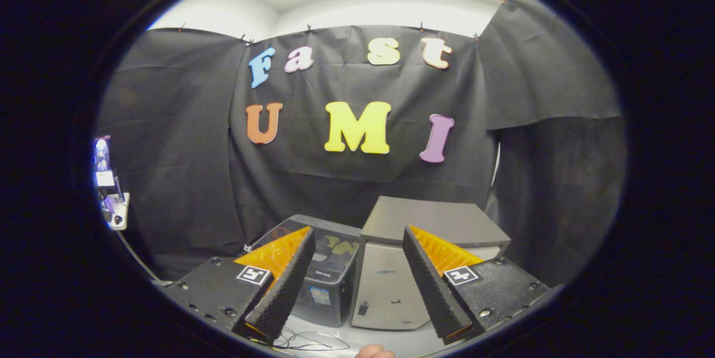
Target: Put the clothes into the washing machine and then close the washing machine lid.
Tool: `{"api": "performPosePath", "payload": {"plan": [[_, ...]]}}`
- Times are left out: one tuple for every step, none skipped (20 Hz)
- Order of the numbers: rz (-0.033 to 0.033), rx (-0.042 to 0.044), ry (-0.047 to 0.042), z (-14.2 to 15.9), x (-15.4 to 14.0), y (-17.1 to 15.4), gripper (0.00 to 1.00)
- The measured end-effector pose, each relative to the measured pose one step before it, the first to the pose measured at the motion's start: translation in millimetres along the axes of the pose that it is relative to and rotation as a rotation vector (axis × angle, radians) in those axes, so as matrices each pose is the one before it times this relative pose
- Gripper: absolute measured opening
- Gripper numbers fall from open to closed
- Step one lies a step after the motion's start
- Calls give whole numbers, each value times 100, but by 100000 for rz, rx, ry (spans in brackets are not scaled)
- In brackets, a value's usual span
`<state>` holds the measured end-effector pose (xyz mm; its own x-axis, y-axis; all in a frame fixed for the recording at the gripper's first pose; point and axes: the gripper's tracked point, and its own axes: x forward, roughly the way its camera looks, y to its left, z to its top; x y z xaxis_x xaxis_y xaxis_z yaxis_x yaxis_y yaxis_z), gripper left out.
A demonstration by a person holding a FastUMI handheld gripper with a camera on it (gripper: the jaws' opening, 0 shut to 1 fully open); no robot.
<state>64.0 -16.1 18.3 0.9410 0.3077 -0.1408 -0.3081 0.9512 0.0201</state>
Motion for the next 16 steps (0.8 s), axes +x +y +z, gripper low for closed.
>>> {"api": "performPosePath", "payload": {"plan": [[425,982,480,-597,-1325,-905,98],[665,957,-1076,-312,-1079,-716,98],[826,726,-942,-214,-815,-518,98],[935,-54,1056,-928,-1071,-518,98],[1148,181,805,-1254,-686,-556,98],[1054,717,42,-439,-632,-512,98],[781,560,29,-250,-438,-336,98],[370,-143,-530,-96,-245,-252,98],[-793,-405,-429,-125,-121,-433,98],[-470,-619,-425,-8,-11,-436,98],[-721,-369,-367,-92,-150,-340,98],[-907,49,-438,84,-169,-211,98],[-1264,433,-889,211,-139,-204,98],[-1132,279,-587,165,-41,-193,98],[-651,-757,-555,-145,-70,-92,98],[-1112,-1417,-482,-35,-83,-63,98]]}}
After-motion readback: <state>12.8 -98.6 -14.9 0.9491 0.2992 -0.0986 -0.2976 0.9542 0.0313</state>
